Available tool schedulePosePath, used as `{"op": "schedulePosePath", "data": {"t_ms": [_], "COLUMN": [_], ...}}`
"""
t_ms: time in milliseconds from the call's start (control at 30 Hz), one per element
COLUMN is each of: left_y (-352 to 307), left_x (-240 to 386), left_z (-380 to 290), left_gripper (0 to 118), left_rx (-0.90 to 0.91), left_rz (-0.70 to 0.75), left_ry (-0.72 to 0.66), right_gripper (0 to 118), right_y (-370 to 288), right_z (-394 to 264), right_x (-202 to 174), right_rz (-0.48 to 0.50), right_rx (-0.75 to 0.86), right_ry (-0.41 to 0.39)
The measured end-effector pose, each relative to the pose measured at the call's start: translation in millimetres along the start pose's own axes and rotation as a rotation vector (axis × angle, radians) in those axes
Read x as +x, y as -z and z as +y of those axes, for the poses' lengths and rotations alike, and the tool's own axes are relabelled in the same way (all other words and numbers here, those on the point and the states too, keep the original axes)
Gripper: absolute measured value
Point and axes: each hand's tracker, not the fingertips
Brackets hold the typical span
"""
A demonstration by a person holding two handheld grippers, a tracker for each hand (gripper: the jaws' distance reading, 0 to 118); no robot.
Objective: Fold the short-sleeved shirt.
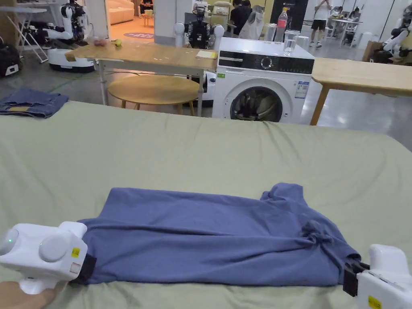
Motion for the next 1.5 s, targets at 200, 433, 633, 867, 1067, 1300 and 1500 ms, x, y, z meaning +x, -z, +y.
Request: {"op": "schedulePosePath", "data": {"t_ms": [200,433,633,867,1067,1300,1500], "left_y": [-19,-44,-43,-49,-79,-104,-90], "left_x": [-19,-20,-21,-25,-35,-45,-39], "left_z": [-5,-5,-3,-3,-3,-46,-97], "left_gripper": [5,5,5,5,5,5,5], "left_rx": [0.06,0.13,0.133,0.162,0.231,0.216,0.138], "left_rz": [-0.106,-0.116,-0.116,-0.126,-0.131,-0.131,-0.116], "left_ry": [-0.066,-0.081,-0.08,-0.09,-0.095,-0.067,-0.06], "right_gripper": [54,69,3,2,2,2,2], "right_y": [32,92,104,67,9,-33,-34], "right_z": [29,39,22,27,40,-2,-66], "right_x": [27,37,27,14,16,15,8], "right_rz": [0.01,0.047,0.065,0.071,0.086,0.047,-0.028], "right_rx": [-0.114,-0.312,-0.36,-0.288,-0.214,-0.25,-0.346], "right_ry": [-0.025,-0.013,0.002,0.008,0.015,-0.041,-0.1]}}
